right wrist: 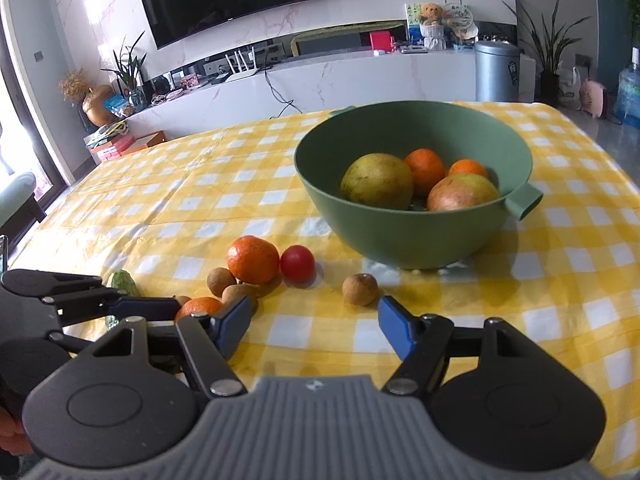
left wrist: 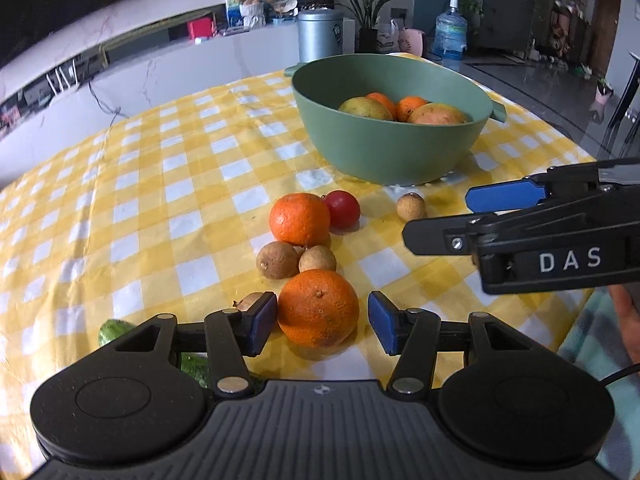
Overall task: Organize fruits
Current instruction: 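Move the left tool to another tangerine on the cloth and grasp it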
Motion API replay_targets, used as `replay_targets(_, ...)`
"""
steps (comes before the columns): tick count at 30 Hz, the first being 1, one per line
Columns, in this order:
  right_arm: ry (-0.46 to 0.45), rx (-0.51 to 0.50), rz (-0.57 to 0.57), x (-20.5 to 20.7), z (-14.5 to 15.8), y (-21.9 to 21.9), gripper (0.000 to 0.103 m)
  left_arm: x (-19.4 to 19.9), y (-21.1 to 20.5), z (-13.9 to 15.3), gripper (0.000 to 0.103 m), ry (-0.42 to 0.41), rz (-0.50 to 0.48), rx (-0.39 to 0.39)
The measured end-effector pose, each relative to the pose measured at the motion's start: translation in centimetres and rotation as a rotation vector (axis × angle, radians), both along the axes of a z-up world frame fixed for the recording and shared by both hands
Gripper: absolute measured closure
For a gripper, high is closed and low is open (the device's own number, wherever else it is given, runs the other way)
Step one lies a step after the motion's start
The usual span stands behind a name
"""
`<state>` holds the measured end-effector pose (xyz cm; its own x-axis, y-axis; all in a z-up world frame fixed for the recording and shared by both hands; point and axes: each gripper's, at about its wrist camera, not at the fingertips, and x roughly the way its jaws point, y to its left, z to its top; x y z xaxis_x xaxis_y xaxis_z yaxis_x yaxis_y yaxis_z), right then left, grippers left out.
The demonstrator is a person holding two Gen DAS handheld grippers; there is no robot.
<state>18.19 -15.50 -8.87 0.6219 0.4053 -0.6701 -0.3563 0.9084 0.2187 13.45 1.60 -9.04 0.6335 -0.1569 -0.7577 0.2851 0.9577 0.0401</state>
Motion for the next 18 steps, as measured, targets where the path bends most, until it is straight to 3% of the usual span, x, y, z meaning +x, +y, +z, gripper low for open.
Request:
replay_targets(8, 0.009, 0.01, 0.034, 0.1, -0.3, 0.6, 0.035, -0.3, -0.7, -0.1, 0.052, -0.028, -0.026, 0.055)
replay_targets(18, -0.034, 0.074, 0.066, 0.2, 0.2, 1.0, 0.04, 0.0, 1.9, 1.5, 0.054, -0.02, 0.068, -0.086)
